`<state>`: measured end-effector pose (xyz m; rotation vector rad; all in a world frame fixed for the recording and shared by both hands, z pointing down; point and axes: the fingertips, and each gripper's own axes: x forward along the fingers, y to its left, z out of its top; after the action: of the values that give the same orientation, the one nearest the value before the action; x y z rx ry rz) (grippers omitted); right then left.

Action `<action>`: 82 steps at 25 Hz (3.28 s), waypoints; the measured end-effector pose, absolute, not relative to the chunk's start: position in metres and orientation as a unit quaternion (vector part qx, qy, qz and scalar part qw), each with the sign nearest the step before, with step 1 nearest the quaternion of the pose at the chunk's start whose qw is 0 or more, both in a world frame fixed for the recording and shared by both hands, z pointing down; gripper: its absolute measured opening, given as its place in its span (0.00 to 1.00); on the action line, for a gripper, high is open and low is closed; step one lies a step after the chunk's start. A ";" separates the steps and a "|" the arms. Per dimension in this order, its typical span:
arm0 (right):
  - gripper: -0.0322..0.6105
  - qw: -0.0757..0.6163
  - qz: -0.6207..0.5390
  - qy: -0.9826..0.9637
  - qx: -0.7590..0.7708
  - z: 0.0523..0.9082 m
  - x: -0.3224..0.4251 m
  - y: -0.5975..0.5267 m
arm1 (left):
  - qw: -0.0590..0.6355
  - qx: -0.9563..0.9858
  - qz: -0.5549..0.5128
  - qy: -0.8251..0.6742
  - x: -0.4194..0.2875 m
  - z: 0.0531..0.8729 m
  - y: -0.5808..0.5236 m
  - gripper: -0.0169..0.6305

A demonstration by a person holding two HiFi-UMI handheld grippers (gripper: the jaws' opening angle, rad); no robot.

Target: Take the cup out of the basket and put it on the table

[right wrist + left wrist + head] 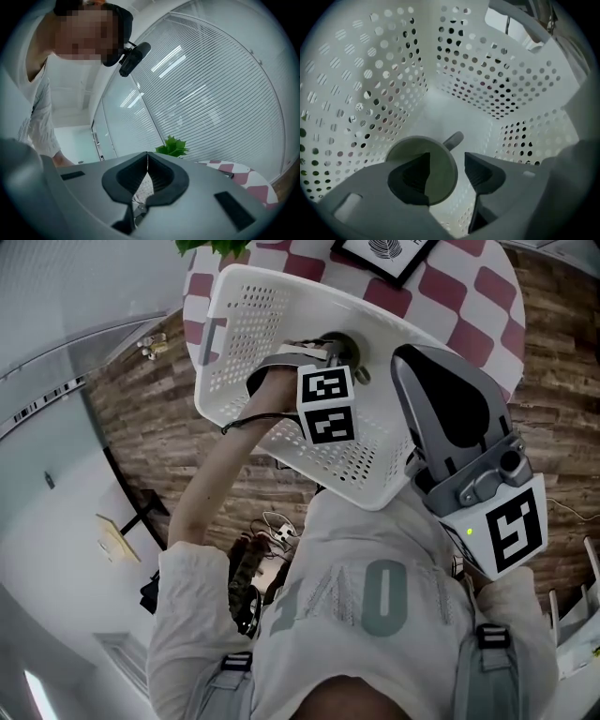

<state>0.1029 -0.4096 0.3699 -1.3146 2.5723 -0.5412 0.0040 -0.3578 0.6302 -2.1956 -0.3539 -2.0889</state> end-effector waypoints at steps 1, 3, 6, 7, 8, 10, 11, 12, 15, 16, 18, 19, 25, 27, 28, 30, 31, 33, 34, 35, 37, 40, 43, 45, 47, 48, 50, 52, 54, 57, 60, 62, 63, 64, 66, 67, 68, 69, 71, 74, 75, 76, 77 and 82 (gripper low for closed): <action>0.06 0.101 -0.182 0.871 -0.446 0.370 0.103 -0.411 | 0.047 -0.716 -0.686 -0.120 0.003 0.632 -0.357 0.39; 0.06 0.100 -0.184 0.870 -0.446 0.370 0.102 -0.413 | 0.052 -0.712 -0.689 -0.124 0.002 0.633 -0.357 0.39; 0.06 0.102 -0.188 0.868 -0.448 0.370 0.103 -0.413 | 0.058 -0.707 -0.693 -0.129 0.000 0.635 -0.357 0.38; 0.06 0.101 -0.188 0.868 -0.448 0.371 0.103 -0.413 | 0.063 -0.704 -0.696 -0.130 -0.001 0.636 -0.358 0.37; 0.06 0.101 -0.188 0.868 -0.449 0.371 0.103 -0.413 | 0.070 -0.701 -0.698 -0.130 -0.001 0.637 -0.359 0.35; 0.06 0.100 -0.188 0.868 -0.449 0.371 0.102 -0.413 | 0.088 -0.698 -0.700 -0.126 -0.001 0.637 -0.362 0.29; 0.06 0.099 -0.188 0.868 -0.449 0.371 0.102 -0.413 | 0.094 -0.697 -0.700 -0.124 0.000 0.637 -0.363 0.24; 0.06 0.098 -0.188 0.868 -0.449 0.371 0.102 -0.413 | 0.096 -0.696 -0.701 -0.123 0.000 0.637 -0.364 0.24; 0.06 0.098 -0.188 0.868 -0.450 0.372 0.102 -0.413 | 0.095 -0.694 -0.703 -0.127 -0.001 0.638 -0.363 0.23; 0.06 0.098 -0.188 0.867 -0.450 0.372 0.103 -0.414 | 0.095 -0.692 -0.704 -0.130 -0.001 0.638 -0.363 0.23; 0.06 0.099 -0.189 0.867 -0.450 0.372 0.103 -0.414 | 0.093 -0.689 -0.706 -0.136 -0.002 0.638 -0.361 0.21; 0.06 0.099 -0.189 0.867 -0.450 0.372 0.103 -0.414 | 0.091 -0.688 -0.706 -0.138 -0.001 0.638 -0.361 0.19; 0.06 0.102 -0.186 0.868 -0.450 0.371 0.103 -0.414 | 0.090 -0.688 -0.706 -0.144 -0.003 0.637 -0.357 0.11; 0.06 0.103 -0.187 0.868 -0.449 0.370 0.104 -0.414 | 0.085 -0.689 -0.706 -0.140 -0.003 0.636 -0.358 0.11; 0.06 0.103 -0.186 0.868 -0.449 0.370 0.104 -0.414 | 0.082 -0.691 -0.705 -0.137 -0.003 0.635 -0.359 0.11; 0.06 0.101 -0.183 0.869 -0.449 0.370 0.103 -0.414 | 0.080 -0.694 -0.703 -0.131 -0.002 0.633 -0.361 0.10; 0.06 0.100 -0.183 0.869 -0.449 0.370 0.103 -0.414 | 0.079 -0.695 -0.703 -0.129 -0.003 0.633 -0.362 0.10; 0.06 0.095 -0.185 0.870 -0.448 0.372 0.102 -0.413 | 0.076 -0.697 -0.703 -0.123 -0.005 0.632 -0.363 0.09; 0.06 0.092 -0.185 0.870 -0.447 0.373 0.102 -0.413 | 0.074 -0.697 -0.703 -0.120 -0.007 0.631 -0.363 0.09; 0.06 0.089 -0.185 0.871 -0.446 0.373 0.101 -0.413 | 0.072 -0.698 -0.703 -0.116 -0.008 0.631 -0.363 0.09; 0.06 0.085 -0.184 0.873 -0.445 0.374 0.100 -0.414 | 0.067 -0.702 -0.701 -0.107 -0.010 0.629 -0.362 0.09; 0.06 0.083 -0.185 0.871 -0.448 0.374 0.100 -0.415 | 0.059 -0.711 -0.695 -0.091 -0.012 0.623 -0.359 0.09; 0.06 0.093 -0.204 0.861 -0.455 0.375 0.102 -0.417 | 0.058 -0.720 -0.689 -0.067 -0.017 0.613 -0.362 0.09; 0.06 0.109 -0.226 0.855 -0.454 0.373 0.100 -0.418 | 0.055 -0.731 -0.679 -0.043 -0.019 0.601 -0.367 0.09; 0.06 0.118 -0.229 0.854 -0.453 0.367 0.097 -0.417 | 0.052 -0.747 -0.663 -0.011 -0.018 0.586 -0.374 0.09; 0.06 0.116 -0.222 0.855 -0.454 0.361 0.093 -0.416 | 0.049 -0.756 -0.653 0.007 -0.017 0.578 -0.376 0.09; 0.06 0.110 -0.201 0.861 -0.454 0.347 0.086 -0.412 | 0.039 -0.775 -0.629 0.044 -0.016 0.560 -0.379 0.09; 0.06 0.116 -0.189 0.867 -0.446 0.331 0.080 -0.408 | 0.027 -0.794 -0.602 0.077 -0.015 0.544 -0.380 0.09; 0.06 0.125 -0.174 0.873 -0.439 0.314 0.076 -0.405 | 0.020 -0.809 -0.577 0.109 -0.014 0.528 -0.384 0.09; 0.06 0.117 -0.130 0.878 -0.445 0.290 0.072 -0.401 | 0.015 -0.825 -0.541 0.162 -0.014 0.501 -0.392 0.09; 0.06 0.108 -0.094 0.877 -0.458 0.274 0.067 -0.395 | 0.003 -0.841 -0.497 0.213 -0.018 0.472 -0.396 0.09; 0.06 0.105 -0.075 0.879 -0.460 0.264 0.062 -0.389 | -0.012 -0.855 -0.455 0.247 -0.021 0.450 -0.396 0.09; 0.06 0.103 -0.065 0.880 -0.459 0.259 0.058 -0.387 | -0.017 -0.861 -0.434 0.264 -0.024 0.439 -0.395 0.09; 0.06 0.101 -0.057 0.881 -0.459 0.254 0.055 -0.384 | -0.021 -0.866 -0.414 0.281 -0.026 0.429 -0.394 0.09; 0.06 0.091 -0.038 0.881 -0.464 0.246 0.050 -0.379 | -0.030 -0.873 -0.372 0.312 -0.032 0.408 -0.390 0.09; 0.06 0.084 -0.027 0.879 -0.468 0.243 0.047 -0.377 | -0.035 -0.877 -0.349 0.327 -0.034 0.398 -0.388 0.09; 0.06 0.075 -0.016 0.878 -0.472 0.240 0.044 -0.374 | -0.039 -0.881 -0.325 0.342 -0.037 0.388 -0.385 0.09; 0.06 0.066 -0.006 0.878 -0.475 0.239 0.040 -0.372 | -0.042 -0.884 -0.299 0.357 -0.040 0.378 -0.383 0.09; 0.06 0.052 0.007 0.877 -0.478 0.239 0.030 -0.365 | -0.051 -0.890 -0.240 0.385 -0.049 0.358 -0.380 0.09; 0.06 0.050 -0.003 0.879 -0.475 0.244 0.014 -0.356 | -0.064 -0.893 -0.143 0.422 -0.065 0.331 -0.377 0.09; 0.06 0.055 -0.013 0.881 -0.470 0.246 0.011 -0.354 | -0.063 -0.890 -0.120 0.436 -0.070 0.324 -0.377 0.09; 0.06 0.060 -0.023 0.882 -0.466 0.248 0.008 -0.353 | -0.059 -0.885 -0.101 0.451 -0.074 0.318 -0.376 0.09; 0.06 0.065 -0.030 0.882 -0.466 0.249 0.006 -0.352 | -0.052 -0.880 -0.085 0.464 -0.079 0.312 -0.375 0.09; 0.06 0.073 -0.048 0.864 -0.497 0.255 0.004 -0.351 | -0.034 -0.854 0.034 0.518 -0.104 0.272 -0.366 0.09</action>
<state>0.0043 -0.3509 0.2547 -1.4913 2.5934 -0.1448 -0.1043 -0.3656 0.2716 -2.7432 1.6644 0.1088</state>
